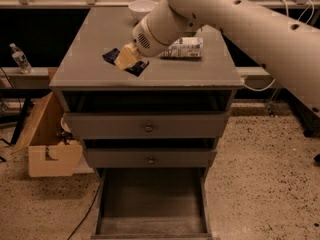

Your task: Place rxbar blueberry into bottom drawer

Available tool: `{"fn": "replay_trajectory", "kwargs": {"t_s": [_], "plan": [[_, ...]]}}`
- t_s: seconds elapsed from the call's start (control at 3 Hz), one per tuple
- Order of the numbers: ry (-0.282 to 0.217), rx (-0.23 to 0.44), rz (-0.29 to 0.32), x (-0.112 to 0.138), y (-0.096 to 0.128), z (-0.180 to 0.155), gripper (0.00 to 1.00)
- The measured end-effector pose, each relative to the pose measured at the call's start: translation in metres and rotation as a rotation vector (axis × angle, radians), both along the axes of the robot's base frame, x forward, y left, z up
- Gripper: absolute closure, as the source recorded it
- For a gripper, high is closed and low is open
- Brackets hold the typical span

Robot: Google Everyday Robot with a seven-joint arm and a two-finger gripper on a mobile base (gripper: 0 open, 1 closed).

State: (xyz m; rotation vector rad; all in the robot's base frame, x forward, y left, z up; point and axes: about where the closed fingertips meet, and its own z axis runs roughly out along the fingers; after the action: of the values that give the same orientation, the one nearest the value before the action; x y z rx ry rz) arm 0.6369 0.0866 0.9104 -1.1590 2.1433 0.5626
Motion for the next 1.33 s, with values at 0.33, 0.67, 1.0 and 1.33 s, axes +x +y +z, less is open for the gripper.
{"fn": "replay_trajectory", "kwargs": {"t_s": [0.33,0.67,1.0,1.33], "plan": [[0.032,-0.014,0.062,-0.050,-0.019,-0.020,1.00],[0.081,-0.064,0.022,-0.090,-0.052,-0.083,1.00],[0.102,-0.080,0.038,-0.098,-0.049,-0.092,1.00],[0.103,-0.071,0.040,-0.101,-0.047,-0.097,1.00]]}}
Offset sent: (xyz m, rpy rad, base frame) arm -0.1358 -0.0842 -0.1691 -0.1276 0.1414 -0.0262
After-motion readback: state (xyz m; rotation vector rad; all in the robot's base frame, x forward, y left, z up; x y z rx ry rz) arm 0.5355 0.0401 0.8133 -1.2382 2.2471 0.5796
